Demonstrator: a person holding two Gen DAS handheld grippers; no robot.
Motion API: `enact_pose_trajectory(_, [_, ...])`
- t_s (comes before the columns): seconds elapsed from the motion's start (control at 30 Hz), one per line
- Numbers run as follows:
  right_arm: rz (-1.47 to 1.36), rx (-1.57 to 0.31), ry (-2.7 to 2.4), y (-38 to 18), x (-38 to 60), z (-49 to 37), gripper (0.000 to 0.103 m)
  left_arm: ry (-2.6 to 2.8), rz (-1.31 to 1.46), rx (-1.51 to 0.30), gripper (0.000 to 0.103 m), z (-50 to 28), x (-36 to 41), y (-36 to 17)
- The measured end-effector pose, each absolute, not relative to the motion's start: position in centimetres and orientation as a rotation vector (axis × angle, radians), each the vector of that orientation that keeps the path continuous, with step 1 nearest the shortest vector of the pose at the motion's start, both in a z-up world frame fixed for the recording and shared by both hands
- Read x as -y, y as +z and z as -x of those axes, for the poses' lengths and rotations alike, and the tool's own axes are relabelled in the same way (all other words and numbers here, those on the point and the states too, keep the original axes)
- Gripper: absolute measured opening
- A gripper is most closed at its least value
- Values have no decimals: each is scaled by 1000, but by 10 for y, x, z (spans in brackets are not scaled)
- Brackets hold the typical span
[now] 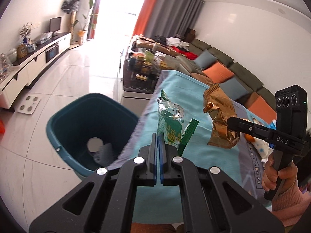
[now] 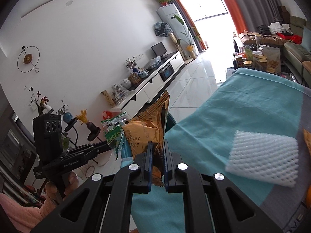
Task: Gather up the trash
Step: 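Carry the snack bag and green wrapper with both tools over the teal bin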
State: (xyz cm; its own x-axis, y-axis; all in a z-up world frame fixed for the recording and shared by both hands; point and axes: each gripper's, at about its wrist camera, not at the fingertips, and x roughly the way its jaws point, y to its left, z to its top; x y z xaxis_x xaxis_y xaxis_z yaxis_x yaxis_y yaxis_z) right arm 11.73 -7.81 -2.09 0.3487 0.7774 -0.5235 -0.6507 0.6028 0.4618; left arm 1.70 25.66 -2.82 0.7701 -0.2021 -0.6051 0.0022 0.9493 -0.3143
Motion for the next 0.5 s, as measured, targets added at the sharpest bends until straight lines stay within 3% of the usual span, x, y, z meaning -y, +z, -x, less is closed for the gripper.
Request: enact_pose_trajectory(0.5, [-148, -830, 1011, -25, 4, -149, 8, 22, 338, -694, 2, -21, -305, -34])
